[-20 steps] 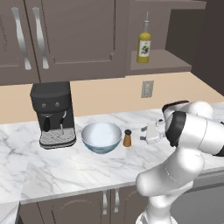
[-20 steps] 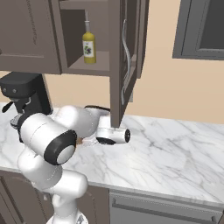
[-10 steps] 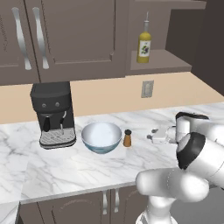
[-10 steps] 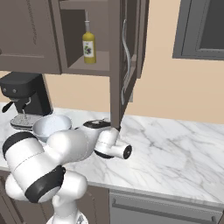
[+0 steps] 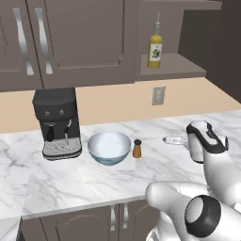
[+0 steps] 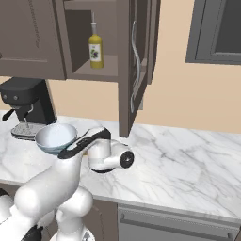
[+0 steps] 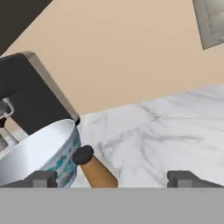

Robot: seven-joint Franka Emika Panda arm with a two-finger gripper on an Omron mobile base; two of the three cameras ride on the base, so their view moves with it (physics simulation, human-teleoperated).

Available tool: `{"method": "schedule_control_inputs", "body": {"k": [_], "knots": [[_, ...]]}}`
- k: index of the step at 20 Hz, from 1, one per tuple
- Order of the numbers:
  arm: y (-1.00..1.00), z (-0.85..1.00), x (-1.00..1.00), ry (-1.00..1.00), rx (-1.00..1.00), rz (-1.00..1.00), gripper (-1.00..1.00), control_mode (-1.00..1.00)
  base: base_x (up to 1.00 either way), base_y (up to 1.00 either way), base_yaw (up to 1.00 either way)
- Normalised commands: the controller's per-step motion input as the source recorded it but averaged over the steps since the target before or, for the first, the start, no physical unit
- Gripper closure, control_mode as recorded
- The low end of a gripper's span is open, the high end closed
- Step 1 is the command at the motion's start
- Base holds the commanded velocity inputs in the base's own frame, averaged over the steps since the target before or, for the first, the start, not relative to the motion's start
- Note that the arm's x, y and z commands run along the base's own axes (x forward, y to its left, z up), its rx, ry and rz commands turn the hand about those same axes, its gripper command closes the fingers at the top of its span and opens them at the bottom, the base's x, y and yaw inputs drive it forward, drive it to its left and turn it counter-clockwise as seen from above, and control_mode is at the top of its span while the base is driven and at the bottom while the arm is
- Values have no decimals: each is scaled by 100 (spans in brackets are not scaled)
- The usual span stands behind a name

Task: Retrieve the bottle and the shaker from the cabinet and place them next to the mixing bowl on the counter. Then add garlic from the fridge to the mixing bowl.

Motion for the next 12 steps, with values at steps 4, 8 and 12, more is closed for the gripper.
{"method": "schedule_control_inputs", "body": {"k": [4,8,12], "knots": [[0,72,0,36,-9,-12,-100,-100,0,0,0],[0,48,-23,21,-9,-5,-100,-100,0,0,0],[0,59,-18,11,-9,0,-100,-100,0,0,0]]}}
